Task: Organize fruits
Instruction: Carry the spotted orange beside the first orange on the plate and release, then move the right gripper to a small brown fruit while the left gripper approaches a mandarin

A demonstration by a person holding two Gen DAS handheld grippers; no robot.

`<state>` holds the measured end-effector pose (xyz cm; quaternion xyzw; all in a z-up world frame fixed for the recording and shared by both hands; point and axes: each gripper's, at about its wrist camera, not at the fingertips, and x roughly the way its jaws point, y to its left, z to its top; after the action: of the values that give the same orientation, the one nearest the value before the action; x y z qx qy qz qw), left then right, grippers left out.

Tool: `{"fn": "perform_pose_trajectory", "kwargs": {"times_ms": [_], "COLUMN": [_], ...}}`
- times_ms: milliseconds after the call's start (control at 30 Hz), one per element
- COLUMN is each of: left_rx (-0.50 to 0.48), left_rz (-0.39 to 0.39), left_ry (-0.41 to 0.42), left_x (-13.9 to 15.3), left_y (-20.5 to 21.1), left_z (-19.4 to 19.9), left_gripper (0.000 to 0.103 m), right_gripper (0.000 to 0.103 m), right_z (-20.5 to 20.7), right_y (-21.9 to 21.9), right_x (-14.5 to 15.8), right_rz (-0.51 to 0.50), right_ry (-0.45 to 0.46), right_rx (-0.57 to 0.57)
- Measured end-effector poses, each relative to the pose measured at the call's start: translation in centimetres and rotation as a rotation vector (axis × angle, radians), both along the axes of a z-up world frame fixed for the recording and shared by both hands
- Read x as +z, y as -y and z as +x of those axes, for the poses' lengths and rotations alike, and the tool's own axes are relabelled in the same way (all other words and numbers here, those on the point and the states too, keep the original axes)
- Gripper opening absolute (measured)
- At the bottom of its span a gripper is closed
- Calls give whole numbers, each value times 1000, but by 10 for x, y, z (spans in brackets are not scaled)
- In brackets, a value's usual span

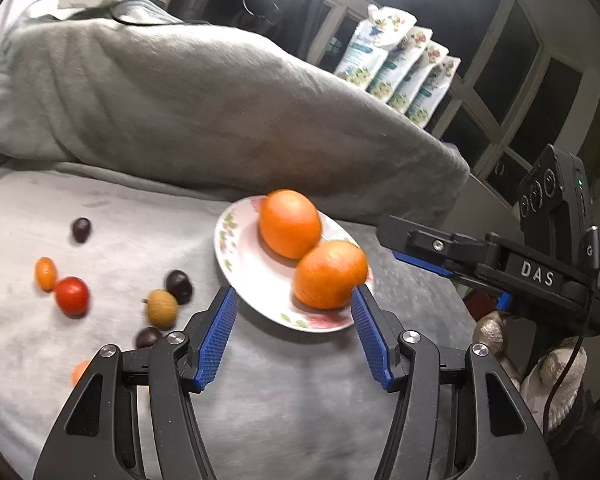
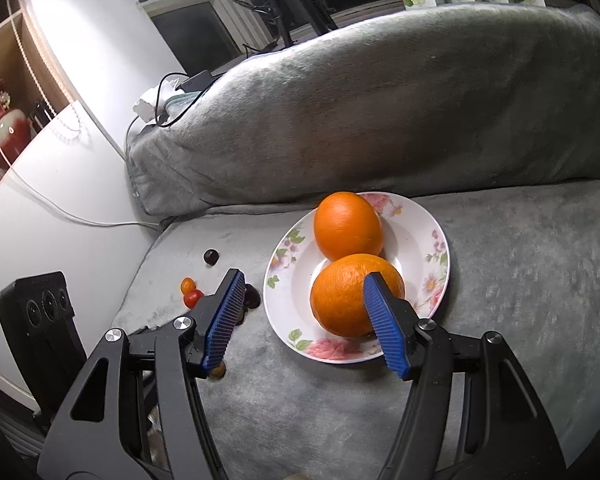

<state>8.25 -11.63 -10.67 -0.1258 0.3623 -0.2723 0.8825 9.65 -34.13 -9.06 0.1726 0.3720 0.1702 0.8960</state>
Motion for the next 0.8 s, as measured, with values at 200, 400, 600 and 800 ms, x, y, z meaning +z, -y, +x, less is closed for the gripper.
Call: {"fn": "perform_pose_trajectory", "kwargs": {"times_ms": [200,400,600,800], "left_rx": [55,116,171,205], "left_rz": [19,50,102,113], "left_ry": [25,17,-1,-39], "left_x": [0,-6,-17,-30], "left_y": [-28,-63,-99,-123], "left_z": [0,-1,-7,-5], "left_gripper": [58,58,58,57], "right_gripper": [65,65,65,65], "right_z": [-5,-12,-15,-8], "right_y": [-19,-36,-59,-82], "right_x": [4,4,-2,-16], "right_rz": [-54,-107,-162,-179], "right_ry": [40,77,77,38], "right_rx": [25,60,114,180]}}
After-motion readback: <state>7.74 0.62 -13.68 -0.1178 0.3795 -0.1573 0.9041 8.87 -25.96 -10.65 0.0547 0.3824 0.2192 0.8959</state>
